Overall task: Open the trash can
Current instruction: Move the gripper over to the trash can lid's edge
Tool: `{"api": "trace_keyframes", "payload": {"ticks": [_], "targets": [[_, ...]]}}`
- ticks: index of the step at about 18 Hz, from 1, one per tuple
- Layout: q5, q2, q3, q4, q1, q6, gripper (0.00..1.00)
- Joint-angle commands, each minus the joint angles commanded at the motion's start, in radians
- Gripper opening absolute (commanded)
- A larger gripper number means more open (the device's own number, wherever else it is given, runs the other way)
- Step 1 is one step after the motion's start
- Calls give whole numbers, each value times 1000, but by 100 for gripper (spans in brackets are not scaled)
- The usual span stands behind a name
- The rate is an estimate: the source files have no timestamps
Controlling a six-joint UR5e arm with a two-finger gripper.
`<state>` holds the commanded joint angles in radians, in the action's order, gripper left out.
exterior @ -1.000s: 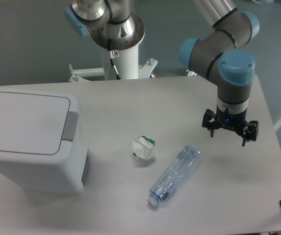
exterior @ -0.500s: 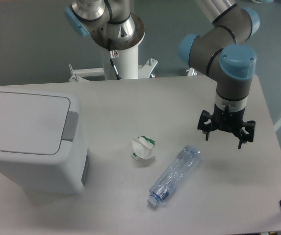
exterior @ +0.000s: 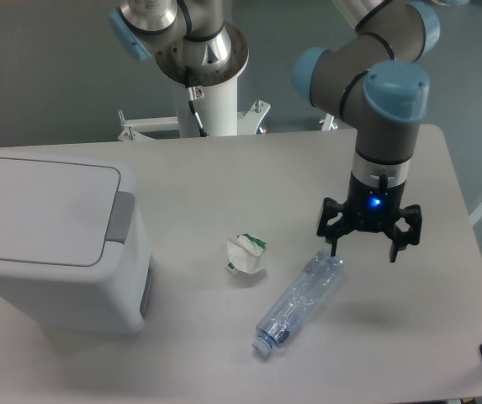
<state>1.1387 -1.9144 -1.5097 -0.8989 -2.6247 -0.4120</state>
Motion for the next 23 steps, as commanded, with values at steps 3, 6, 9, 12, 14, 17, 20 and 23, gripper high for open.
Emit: {"api": "trace_keyframes", "payload": {"ticks": [3, 6, 9, 12, 14, 17, 20, 23], "targets": [[-86, -3, 81, -2, 17, 142, 100], [-96, 12, 89, -2, 72, 159, 100], [-97, 55, 77, -3, 124, 160, 100], [-99, 125, 33, -6, 187, 188, 100], [-88, 169, -7, -5, 230, 193, 100], [-85, 228, -90, 3, 233, 188, 100], [-80, 236, -106, 2, 236, 196, 100], [-79, 252, -145, 3, 244, 193, 100]]}}
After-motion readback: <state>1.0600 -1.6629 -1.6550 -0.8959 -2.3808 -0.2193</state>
